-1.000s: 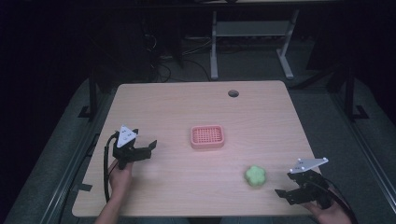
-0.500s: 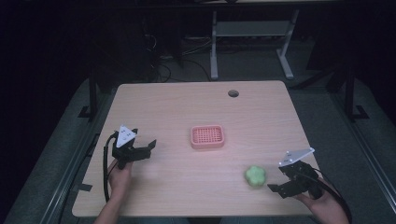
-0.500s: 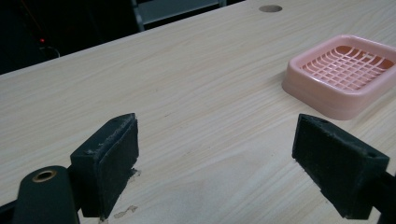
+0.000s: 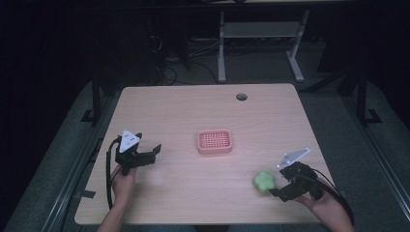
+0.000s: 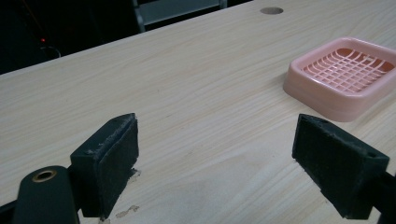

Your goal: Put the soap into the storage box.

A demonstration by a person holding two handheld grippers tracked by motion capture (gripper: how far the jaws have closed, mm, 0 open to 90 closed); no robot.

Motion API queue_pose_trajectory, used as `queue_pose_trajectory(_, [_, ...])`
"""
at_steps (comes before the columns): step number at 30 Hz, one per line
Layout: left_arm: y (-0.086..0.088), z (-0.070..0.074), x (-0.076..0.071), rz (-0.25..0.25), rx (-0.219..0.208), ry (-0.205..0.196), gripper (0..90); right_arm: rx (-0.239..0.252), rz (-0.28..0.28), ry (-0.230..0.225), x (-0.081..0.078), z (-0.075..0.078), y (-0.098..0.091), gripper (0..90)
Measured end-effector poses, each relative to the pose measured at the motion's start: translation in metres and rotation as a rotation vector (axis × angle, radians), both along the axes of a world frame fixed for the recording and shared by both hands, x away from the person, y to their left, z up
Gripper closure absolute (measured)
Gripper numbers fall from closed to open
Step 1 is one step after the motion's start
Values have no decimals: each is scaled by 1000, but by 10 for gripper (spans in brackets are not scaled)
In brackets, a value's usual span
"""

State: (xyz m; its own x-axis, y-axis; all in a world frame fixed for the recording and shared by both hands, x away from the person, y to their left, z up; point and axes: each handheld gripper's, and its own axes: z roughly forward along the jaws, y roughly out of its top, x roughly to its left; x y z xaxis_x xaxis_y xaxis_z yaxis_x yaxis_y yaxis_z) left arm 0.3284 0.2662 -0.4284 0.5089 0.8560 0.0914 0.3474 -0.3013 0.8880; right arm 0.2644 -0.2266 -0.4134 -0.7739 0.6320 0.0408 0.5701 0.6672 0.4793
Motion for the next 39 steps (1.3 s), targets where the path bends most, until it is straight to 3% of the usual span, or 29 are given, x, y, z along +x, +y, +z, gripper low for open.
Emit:
queue_pose_trajectory(16, [0,0,0,0,1,0,143,-46,40,28,12,-3,21,191])
queue_pose_trajectory(39, [1,0,0,1,-6,-2,143,-191,102,69,27,-21,48,192])
